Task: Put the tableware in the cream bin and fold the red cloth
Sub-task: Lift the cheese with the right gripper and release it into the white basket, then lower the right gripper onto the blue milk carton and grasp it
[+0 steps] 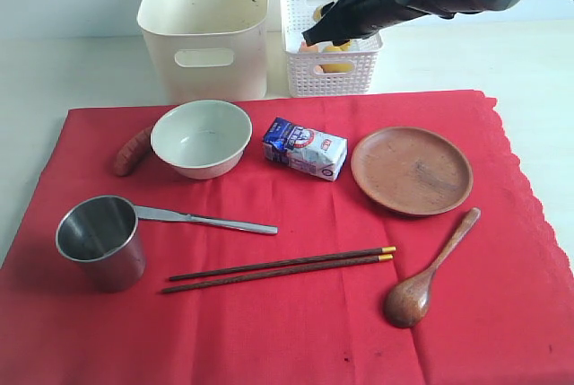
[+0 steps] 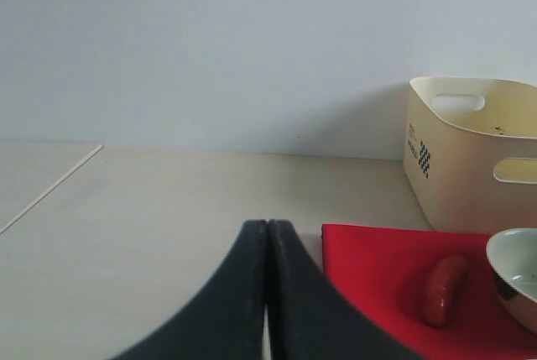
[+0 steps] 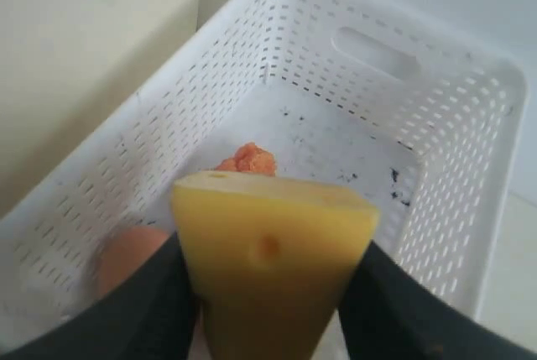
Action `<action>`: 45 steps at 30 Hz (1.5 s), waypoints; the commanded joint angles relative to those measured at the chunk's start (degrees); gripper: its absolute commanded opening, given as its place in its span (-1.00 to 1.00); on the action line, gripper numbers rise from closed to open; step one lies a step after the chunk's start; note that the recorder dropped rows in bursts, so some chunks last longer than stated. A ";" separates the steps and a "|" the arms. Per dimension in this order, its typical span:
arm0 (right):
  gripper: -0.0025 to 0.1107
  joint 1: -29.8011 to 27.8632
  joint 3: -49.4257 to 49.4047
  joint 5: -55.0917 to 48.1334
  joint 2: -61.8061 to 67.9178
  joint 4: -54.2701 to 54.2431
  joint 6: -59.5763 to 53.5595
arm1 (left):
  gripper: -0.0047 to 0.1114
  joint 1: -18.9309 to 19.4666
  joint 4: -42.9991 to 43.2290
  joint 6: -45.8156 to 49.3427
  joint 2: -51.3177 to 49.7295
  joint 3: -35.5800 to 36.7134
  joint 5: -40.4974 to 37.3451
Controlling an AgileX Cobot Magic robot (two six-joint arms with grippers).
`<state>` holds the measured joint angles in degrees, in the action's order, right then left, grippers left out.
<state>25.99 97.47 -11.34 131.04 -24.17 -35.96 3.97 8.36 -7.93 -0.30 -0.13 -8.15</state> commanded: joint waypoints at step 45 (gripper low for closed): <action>-0.40 0.02 0.64 -28.25 -21.78 8.34 2.98 | -0.91 0.07 0.36 0.21 0.30 0.13 0.11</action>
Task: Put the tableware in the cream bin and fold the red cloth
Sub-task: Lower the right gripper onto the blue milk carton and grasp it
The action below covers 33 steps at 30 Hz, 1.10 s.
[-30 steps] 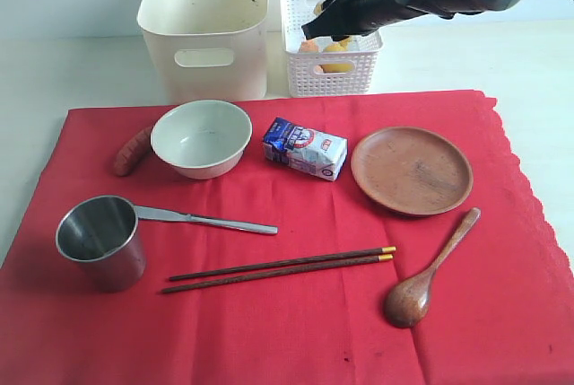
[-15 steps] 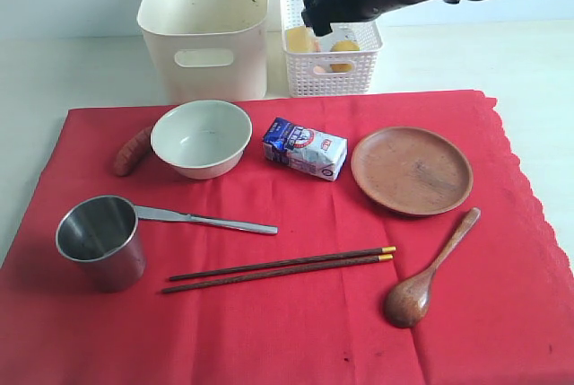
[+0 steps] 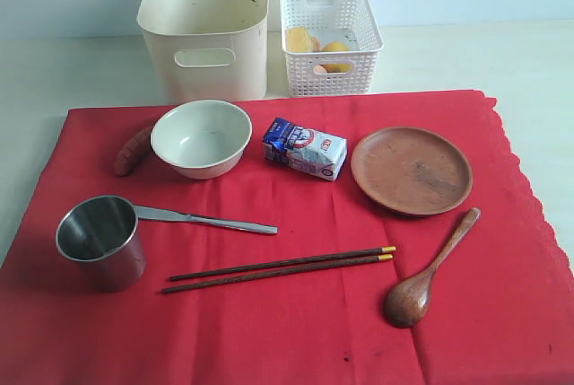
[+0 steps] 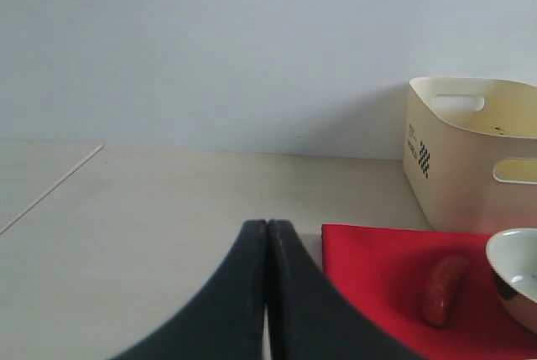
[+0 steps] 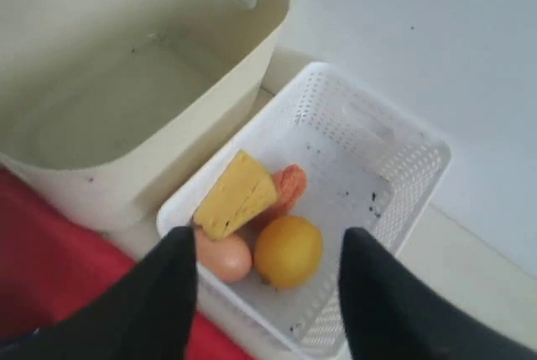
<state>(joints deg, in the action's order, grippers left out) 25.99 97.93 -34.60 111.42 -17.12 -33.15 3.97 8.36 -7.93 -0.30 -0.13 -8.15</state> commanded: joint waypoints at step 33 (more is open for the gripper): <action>-0.84 9.91 -24.40 2.34 -2.76 -9.80 -19.12 | -0.91 0.07 0.36 0.21 0.30 0.13 0.11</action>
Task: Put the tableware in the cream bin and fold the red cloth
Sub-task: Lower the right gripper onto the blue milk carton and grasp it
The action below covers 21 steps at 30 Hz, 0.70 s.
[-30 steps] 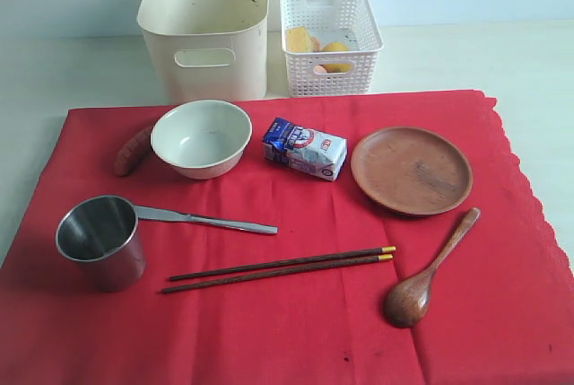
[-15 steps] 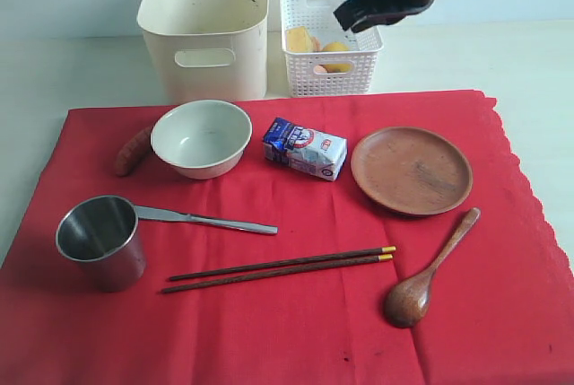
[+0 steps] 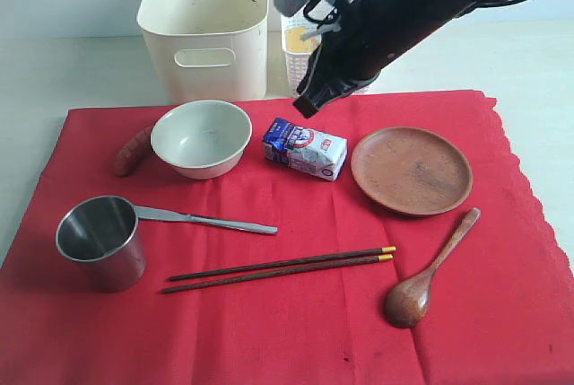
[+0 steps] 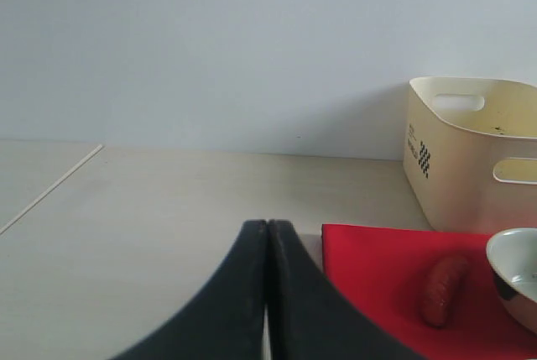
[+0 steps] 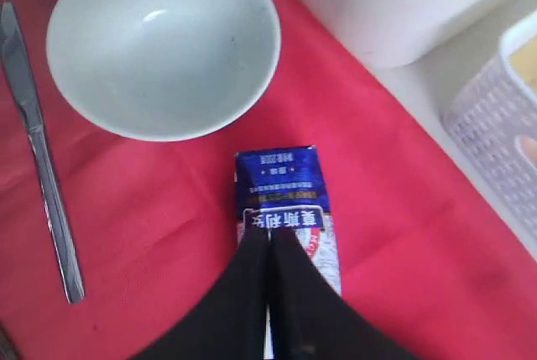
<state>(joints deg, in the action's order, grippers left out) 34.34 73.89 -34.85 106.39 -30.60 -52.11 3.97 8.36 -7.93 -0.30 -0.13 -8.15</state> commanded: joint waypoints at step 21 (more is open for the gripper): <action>0.16 2.62 -0.37 15.29 14.64 7.47 2.14 | -0.91 0.07 0.36 0.21 0.30 0.13 0.11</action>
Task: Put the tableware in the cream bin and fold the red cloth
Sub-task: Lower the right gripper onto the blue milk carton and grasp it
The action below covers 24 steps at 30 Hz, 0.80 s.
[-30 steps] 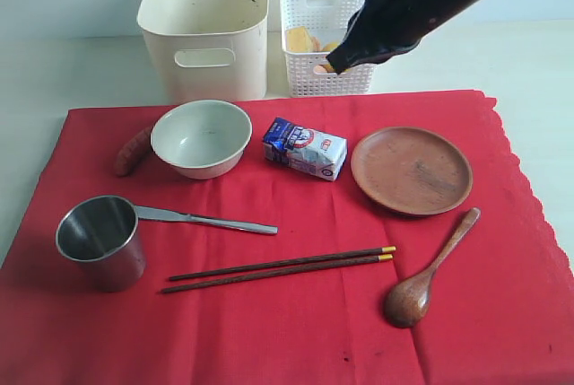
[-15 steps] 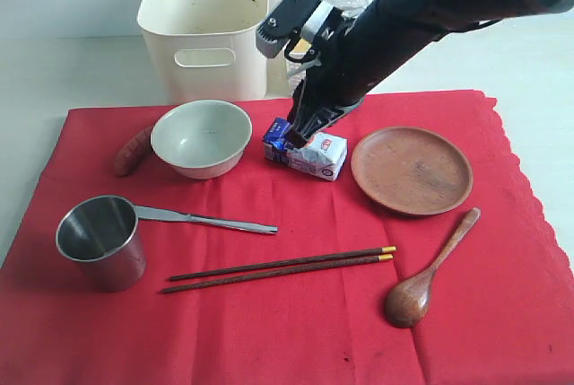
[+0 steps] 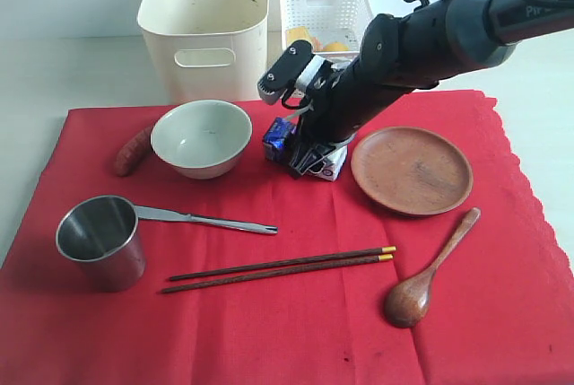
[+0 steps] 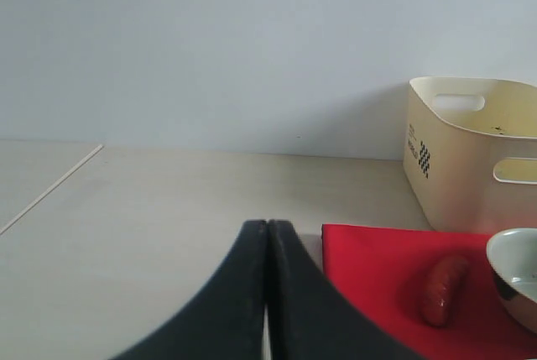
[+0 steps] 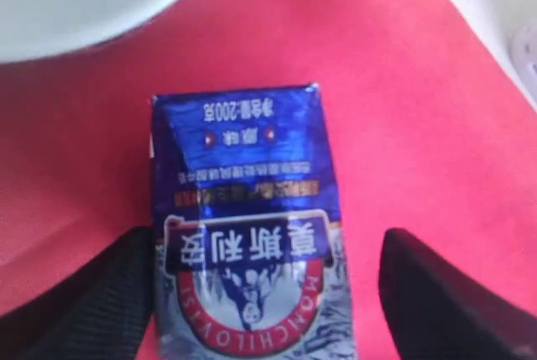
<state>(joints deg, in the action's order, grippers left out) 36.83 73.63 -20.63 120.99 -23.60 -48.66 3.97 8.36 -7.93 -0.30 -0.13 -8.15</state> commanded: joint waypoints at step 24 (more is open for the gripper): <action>-0.96 0.13 -0.11 -1.18 -1.62 0.47 -2.32 | -0.91 0.07 0.36 0.35 0.30 0.13 0.11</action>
<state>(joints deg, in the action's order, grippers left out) 36.91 73.63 -20.50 120.86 -23.60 -50.38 3.97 8.36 -7.93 -0.30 -0.13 -8.15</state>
